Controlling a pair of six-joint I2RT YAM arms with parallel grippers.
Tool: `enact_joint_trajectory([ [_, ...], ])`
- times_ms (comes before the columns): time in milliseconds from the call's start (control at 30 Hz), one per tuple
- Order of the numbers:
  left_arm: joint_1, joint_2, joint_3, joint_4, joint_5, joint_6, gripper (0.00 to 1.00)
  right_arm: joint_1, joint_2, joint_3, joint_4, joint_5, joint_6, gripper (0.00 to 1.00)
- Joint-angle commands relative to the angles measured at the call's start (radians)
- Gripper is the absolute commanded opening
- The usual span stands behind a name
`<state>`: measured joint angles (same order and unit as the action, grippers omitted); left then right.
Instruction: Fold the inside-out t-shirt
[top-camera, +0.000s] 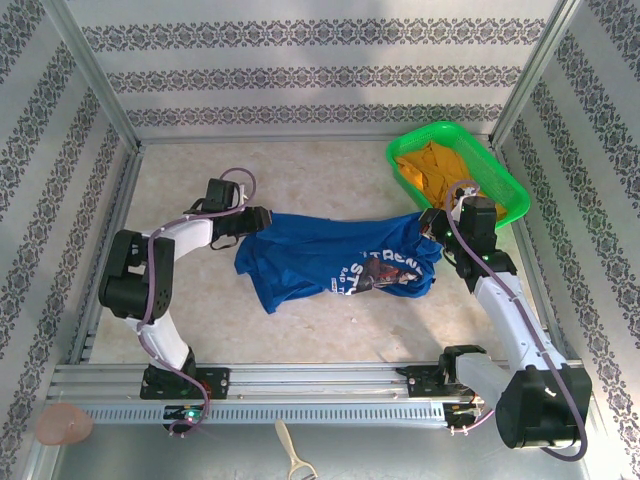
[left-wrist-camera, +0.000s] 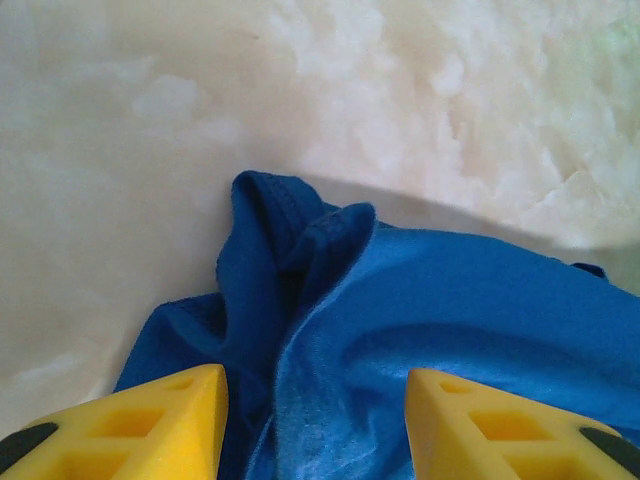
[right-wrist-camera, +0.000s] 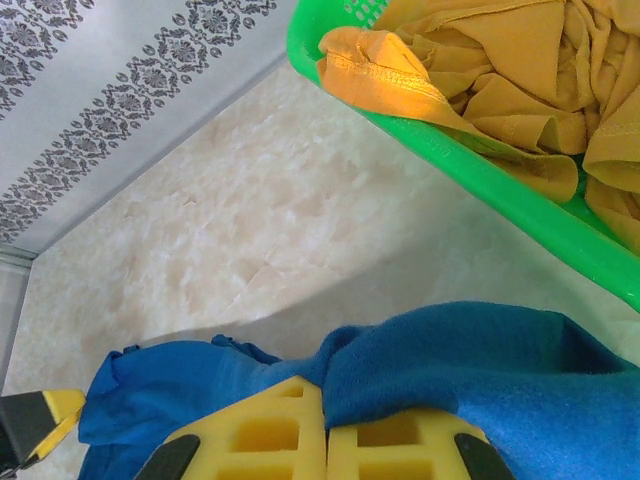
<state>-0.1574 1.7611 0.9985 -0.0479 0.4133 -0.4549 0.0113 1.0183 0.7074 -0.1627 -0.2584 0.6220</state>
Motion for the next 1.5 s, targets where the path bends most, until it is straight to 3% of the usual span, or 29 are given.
enact_joint_trajectory([
  [0,-0.015,0.020,0.004,-0.029,-0.011,0.026,0.49,0.003,0.000,0.032,0.031,0.002,-0.006,0.00],
  [133,-0.023,0.028,0.003,-0.022,-0.005,0.025,0.44,0.003,0.001,0.034,0.034,0.002,-0.005,0.00],
  [233,-0.027,0.035,0.002,-0.011,0.004,0.020,0.33,0.003,0.005,0.036,0.036,0.001,-0.002,0.00],
  [400,-0.029,0.032,-0.012,0.026,0.038,-0.006,0.00,0.003,0.007,0.045,0.035,0.002,-0.002,0.00],
  [633,0.005,-0.163,0.075,0.003,0.087,-0.079,0.00,-0.016,0.017,0.138,0.016,-0.046,0.014,0.00],
  [800,0.111,-0.316,0.315,-0.067,0.165,-0.172,0.00,-0.051,0.028,0.308,-0.007,-0.171,0.052,0.00],
  [1033,0.223,-0.363,0.616,-0.155,0.255,-0.249,0.00,-0.054,0.015,0.495,-0.037,-0.303,0.116,0.00],
  [1467,0.295,-0.497,0.547,-0.159,0.239,-0.270,0.00,-0.056,-0.091,0.517,-0.099,-0.339,0.139,0.00],
])
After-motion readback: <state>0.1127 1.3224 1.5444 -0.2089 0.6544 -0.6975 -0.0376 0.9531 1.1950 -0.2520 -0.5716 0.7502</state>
